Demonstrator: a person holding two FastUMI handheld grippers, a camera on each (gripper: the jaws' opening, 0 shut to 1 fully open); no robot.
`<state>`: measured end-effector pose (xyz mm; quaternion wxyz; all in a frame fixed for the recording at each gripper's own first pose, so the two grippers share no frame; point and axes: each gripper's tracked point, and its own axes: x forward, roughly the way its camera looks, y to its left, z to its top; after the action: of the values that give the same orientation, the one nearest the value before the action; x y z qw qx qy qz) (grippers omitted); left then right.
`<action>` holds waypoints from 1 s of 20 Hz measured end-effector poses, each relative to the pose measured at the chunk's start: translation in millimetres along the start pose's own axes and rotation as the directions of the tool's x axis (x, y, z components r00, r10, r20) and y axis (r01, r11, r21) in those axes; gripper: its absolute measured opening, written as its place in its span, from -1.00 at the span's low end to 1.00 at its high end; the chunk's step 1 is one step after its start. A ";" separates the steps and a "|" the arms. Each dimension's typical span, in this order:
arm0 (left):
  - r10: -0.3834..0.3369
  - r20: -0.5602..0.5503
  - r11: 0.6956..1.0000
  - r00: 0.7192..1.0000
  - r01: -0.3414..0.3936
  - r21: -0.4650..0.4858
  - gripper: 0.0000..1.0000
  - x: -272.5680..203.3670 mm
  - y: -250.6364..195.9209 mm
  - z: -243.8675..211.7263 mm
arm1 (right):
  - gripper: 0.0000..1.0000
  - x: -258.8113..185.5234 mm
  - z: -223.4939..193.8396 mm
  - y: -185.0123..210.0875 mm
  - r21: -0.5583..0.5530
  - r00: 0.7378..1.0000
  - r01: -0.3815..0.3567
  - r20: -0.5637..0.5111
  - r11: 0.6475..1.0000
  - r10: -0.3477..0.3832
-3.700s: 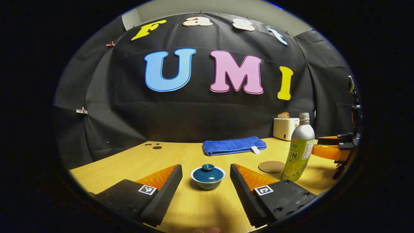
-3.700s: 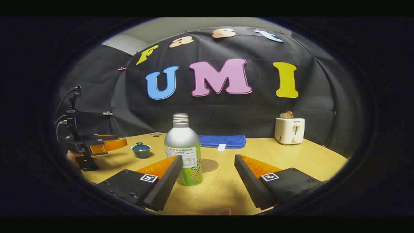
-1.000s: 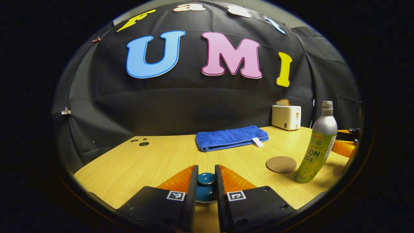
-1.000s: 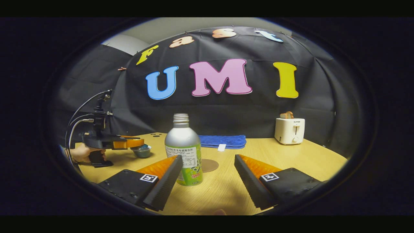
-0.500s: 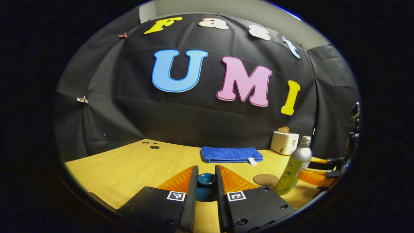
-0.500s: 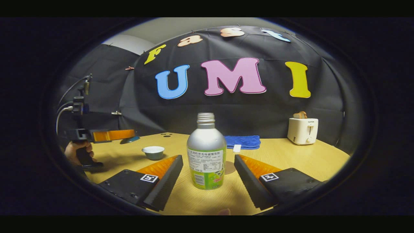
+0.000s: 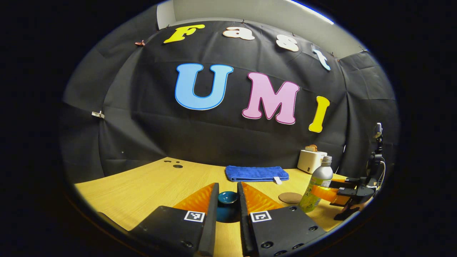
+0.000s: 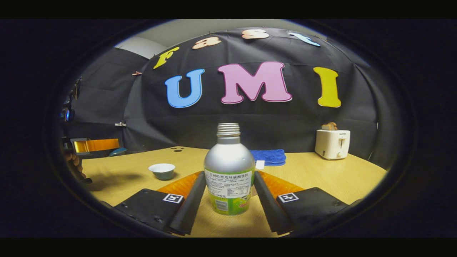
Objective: Open the teacup lid with one hand, grasp the water bottle and pour water into the teacup with the other hand; after pouring, place the water bottle on the coaster and then close the teacup lid.
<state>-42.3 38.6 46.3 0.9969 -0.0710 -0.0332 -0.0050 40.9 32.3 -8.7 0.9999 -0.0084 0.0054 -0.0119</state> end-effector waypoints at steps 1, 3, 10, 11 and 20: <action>-0.012 -0.003 1.000 1.000 0.012 -0.014 -0.36 -2.5 -1.3 2.1 | 0.60 -0.5 3.0 -2.6 -0.019 1.000 0.023 -0.006 1.000 -0.023; -0.032 -0.001 0.999 0.999 0.032 -0.033 -0.36 -5.3 -1.9 6.0 | 0.56 -4.6 10.9 -4.9 -0.112 0.998 0.052 -0.029 0.992 -0.055; -0.006 0.004 0.993 1.000 0.007 -0.118 -0.36 -8.6 38.3 13.5 | 0.56 19.4 83.2 20.0 -0.600 0.995 0.099 0.034 0.794 -0.098; 0.009 0.005 0.993 1.000 -0.008 -0.119 -0.36 -8.8 46.2 14.7 | 0.56 25.6 87.7 25.6 -0.652 0.995 0.098 0.040 0.752 -0.095; 0.064 0.011 0.989 0.998 -0.061 -0.133 -0.36 -13.8 81.3 18.6 | 0.56 78.8 41.0 78.1 -0.914 0.998 -0.039 -0.052 0.403 -0.019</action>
<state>-56.2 121.8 52.3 0.9894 -0.1379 -0.0384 0.0246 122.0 109.2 30.2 0.8324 -0.5528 0.0380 -0.0012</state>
